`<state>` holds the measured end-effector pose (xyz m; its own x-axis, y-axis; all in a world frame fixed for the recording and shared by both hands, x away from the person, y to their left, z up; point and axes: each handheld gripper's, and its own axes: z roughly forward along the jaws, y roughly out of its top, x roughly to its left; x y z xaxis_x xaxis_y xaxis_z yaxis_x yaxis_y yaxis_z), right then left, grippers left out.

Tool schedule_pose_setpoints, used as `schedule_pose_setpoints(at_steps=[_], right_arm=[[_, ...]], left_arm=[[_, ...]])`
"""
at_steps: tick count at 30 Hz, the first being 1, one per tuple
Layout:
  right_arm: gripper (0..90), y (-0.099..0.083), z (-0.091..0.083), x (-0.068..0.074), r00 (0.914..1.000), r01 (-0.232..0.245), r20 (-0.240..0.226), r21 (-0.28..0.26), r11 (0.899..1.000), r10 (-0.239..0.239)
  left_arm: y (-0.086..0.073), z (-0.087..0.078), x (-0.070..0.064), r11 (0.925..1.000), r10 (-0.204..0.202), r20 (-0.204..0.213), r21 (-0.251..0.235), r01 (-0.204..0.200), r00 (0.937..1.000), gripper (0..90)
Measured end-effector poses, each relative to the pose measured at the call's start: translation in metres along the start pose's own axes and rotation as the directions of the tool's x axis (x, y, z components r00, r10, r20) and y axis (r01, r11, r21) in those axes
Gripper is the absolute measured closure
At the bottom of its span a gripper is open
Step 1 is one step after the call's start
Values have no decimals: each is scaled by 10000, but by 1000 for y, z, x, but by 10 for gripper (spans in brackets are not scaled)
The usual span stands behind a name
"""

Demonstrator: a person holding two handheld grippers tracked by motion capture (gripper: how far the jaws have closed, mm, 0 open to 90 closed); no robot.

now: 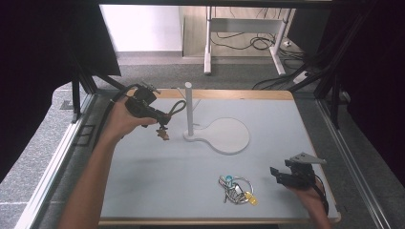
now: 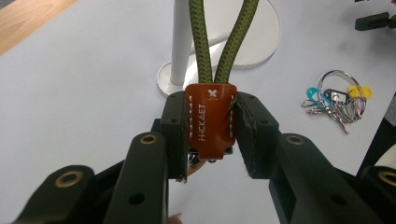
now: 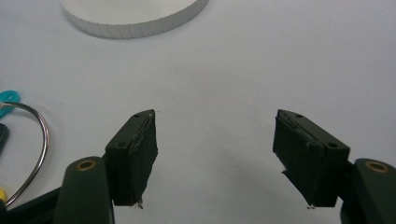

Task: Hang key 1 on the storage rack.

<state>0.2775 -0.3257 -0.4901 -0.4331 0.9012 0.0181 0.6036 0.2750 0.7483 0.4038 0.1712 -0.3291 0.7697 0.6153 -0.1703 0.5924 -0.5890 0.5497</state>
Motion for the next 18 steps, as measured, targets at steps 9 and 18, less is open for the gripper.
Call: schedule_pose_setpoints(at_steps=[9,18], right_arm=[[307,0,1,0,10000,-13,-7,106,9999,13],[307,0,1,-1,10000,-15,-19,97,10000,15]], left_arm=[[2,-1,8,9996,-202,152,-213,205,9997,666],[6,-4,18,9982,-419,276,-413,431,9987,666]])
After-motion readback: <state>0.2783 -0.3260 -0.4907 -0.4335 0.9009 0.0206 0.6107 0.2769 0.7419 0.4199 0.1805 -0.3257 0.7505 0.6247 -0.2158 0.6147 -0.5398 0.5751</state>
